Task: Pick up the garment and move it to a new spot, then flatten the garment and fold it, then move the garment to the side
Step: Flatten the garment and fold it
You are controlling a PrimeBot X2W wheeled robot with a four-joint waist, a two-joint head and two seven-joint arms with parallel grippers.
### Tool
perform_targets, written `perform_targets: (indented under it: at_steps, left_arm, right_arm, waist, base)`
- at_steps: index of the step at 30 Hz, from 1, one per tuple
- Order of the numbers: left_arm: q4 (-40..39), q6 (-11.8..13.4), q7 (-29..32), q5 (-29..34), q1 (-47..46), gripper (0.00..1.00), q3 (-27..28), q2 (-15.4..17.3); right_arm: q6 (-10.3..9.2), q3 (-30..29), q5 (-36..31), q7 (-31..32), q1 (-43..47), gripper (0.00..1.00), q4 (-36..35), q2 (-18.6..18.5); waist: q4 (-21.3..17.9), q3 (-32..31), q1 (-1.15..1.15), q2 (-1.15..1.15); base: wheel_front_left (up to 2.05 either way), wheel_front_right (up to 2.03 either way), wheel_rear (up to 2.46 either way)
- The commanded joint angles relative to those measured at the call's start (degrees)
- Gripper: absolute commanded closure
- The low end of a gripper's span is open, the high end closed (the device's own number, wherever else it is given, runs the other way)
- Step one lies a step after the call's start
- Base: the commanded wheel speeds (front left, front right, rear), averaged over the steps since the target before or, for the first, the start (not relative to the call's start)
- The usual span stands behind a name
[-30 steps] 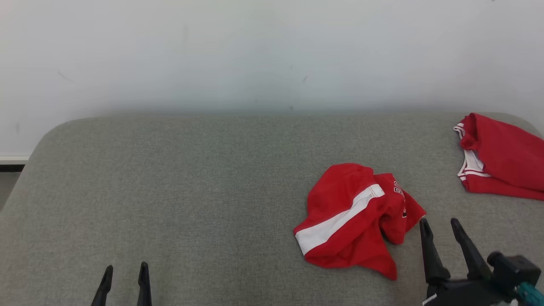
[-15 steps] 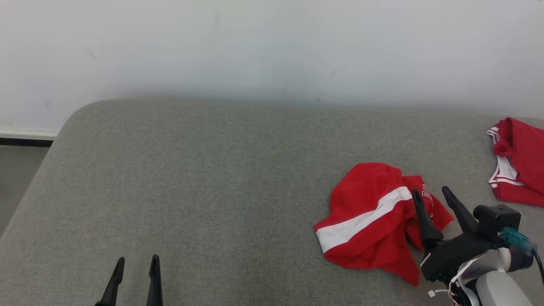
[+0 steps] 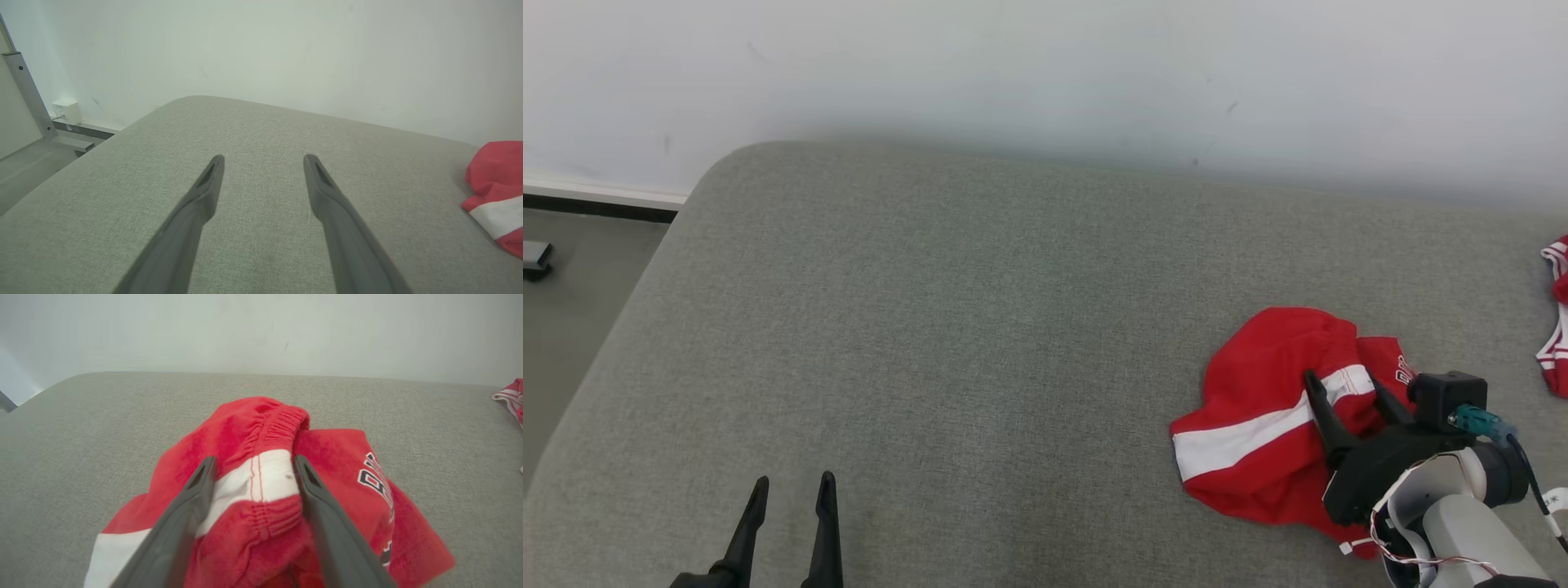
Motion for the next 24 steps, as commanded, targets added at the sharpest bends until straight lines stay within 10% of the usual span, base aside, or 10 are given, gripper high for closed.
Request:
perform_targets:
  at_steps: [1,24]
  left_arm:
    - [0.1,-0.1,-0.2,0.4,-0.6,0.00,0.3,-0.2]
    - [0.2,-0.5,-0.2,1.2,2.3,0.00,0.4,-0.9]
  right_arm:
    - [-0.13,0.3,0.7,-0.5,-0.9,1.00,0.6,-0.5]
    - [-0.13,-5.5,5.5,-2.9,-3.6,1.00,-6.9,-13.5]
  waist:
    - [0.2,0.1,-0.01,0.00]
    - [-4.8,-3.6,-0.01,0.00]
  base:
    - [0.00,0.00,0.00]
    - [0.00,0.00,0.00]
